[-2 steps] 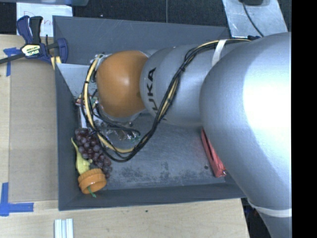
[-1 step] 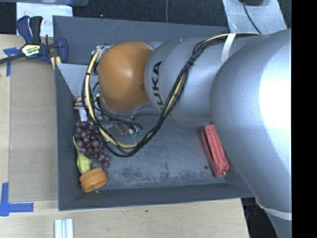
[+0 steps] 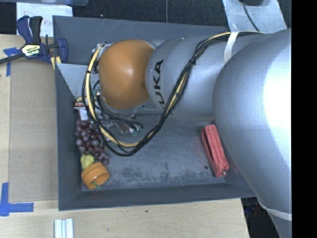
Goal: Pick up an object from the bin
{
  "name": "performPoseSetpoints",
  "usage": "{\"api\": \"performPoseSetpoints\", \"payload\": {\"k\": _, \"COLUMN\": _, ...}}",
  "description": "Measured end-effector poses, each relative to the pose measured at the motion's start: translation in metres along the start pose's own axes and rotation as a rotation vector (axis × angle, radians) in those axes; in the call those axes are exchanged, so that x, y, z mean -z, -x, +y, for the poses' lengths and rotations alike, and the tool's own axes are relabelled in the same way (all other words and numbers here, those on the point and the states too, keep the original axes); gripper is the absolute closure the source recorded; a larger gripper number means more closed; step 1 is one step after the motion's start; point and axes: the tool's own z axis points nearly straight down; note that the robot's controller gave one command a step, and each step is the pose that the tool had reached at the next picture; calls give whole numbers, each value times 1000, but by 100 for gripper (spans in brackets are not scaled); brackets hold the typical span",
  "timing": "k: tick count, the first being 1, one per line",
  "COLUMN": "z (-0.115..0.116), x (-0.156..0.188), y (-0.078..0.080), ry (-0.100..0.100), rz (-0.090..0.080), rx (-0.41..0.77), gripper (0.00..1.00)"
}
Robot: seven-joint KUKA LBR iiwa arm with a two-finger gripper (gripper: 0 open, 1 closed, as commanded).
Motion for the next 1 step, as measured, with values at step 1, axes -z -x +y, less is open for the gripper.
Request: {"api": "performPoseSetpoints", "payload": {"k": 1, "z": 0, "x": 18, "y": 0, "ry": 0, "rz": -1, "rx": -2, "gripper": 100}}
